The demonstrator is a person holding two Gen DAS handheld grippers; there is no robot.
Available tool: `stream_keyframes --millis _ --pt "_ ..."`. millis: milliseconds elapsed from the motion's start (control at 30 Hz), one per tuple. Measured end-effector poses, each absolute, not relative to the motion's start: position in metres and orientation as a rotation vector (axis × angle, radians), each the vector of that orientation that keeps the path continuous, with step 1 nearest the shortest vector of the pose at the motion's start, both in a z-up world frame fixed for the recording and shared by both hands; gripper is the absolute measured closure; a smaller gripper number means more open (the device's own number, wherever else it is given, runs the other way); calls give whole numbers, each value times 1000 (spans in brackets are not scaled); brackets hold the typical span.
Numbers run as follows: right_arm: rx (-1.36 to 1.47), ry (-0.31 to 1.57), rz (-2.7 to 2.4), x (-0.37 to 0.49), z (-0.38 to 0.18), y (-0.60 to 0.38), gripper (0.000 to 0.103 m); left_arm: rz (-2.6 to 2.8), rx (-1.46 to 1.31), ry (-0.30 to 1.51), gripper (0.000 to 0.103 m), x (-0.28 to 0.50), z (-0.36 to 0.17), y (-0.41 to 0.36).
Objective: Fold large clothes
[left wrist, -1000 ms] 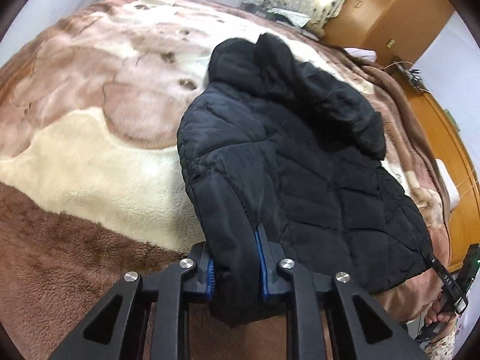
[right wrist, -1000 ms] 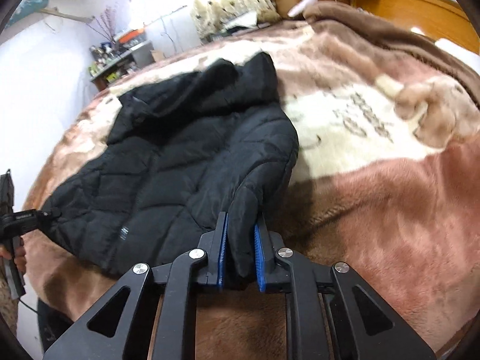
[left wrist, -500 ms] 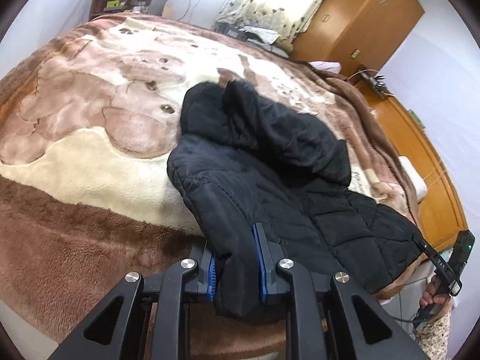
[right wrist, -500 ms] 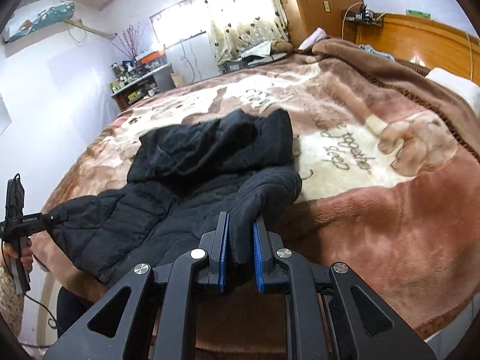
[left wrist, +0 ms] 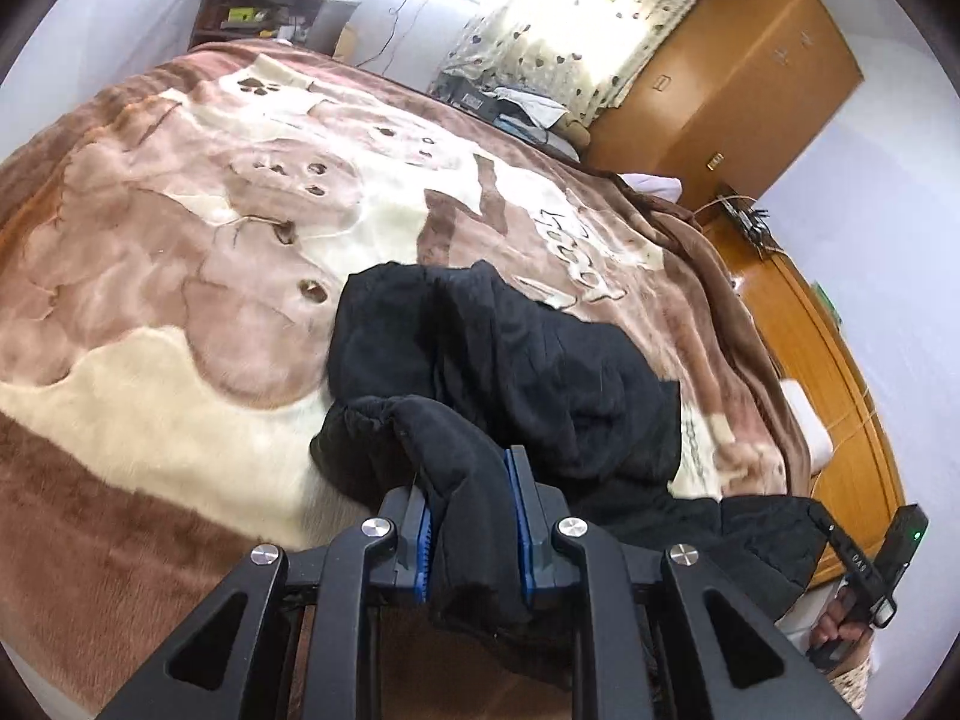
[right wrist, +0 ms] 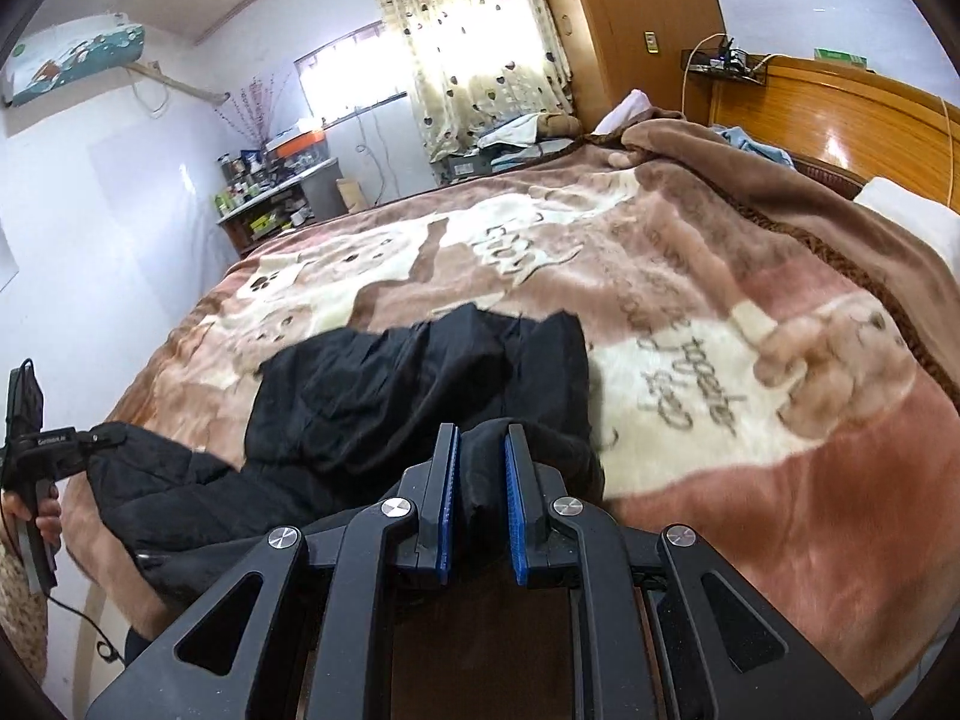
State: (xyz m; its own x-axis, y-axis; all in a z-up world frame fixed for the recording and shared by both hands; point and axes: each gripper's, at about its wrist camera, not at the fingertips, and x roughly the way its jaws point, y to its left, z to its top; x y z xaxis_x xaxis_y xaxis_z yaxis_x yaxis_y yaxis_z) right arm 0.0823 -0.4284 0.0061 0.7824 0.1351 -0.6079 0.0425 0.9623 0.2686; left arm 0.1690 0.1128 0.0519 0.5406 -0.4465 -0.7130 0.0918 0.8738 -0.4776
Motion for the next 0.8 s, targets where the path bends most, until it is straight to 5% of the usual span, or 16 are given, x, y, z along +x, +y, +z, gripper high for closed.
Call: stream_keyframes --millis 367,800 --pt "286 738 25 193 7 -453 88 -233 -360 984 80 278 49 93" --pt "267 935 -69 325 -45 -467 86 -133 -414 1173 74 403 -21 78"
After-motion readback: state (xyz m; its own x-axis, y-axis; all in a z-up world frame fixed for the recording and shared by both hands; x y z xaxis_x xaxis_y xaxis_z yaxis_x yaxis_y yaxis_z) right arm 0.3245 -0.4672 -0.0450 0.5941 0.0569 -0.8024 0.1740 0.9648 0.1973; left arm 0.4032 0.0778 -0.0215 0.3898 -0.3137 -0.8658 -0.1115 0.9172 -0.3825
